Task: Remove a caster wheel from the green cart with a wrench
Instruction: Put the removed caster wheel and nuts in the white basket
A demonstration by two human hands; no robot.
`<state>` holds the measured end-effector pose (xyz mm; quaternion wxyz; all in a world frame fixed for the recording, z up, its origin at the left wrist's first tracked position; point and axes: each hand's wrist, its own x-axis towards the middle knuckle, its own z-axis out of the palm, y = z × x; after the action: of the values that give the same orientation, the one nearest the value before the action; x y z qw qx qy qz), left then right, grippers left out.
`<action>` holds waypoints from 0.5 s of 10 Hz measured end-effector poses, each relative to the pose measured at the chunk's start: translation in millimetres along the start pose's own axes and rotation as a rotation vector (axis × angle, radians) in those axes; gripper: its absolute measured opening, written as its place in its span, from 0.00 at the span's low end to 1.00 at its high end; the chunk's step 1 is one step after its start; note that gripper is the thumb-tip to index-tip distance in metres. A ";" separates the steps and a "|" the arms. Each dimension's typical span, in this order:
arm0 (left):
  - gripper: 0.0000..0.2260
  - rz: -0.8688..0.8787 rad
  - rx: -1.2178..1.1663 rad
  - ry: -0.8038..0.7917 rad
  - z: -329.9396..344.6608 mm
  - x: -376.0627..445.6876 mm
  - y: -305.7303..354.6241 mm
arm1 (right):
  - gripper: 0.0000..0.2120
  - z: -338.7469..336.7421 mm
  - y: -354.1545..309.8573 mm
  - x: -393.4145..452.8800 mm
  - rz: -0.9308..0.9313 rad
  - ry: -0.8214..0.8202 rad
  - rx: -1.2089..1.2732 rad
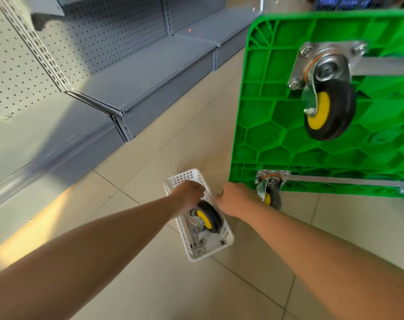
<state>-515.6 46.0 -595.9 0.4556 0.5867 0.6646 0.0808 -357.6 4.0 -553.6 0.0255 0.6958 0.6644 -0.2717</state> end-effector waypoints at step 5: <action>0.15 -0.111 -0.045 0.075 7.2 -24.6 29.4 | 0.15 -20.5 41.8 -23.1 0.049 -0.053 0.083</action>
<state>-492.3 30.7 -568.5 0.4472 0.5351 0.7107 0.0922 -310.6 -13.7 -540.2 0.0208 0.7050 0.6343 -0.3166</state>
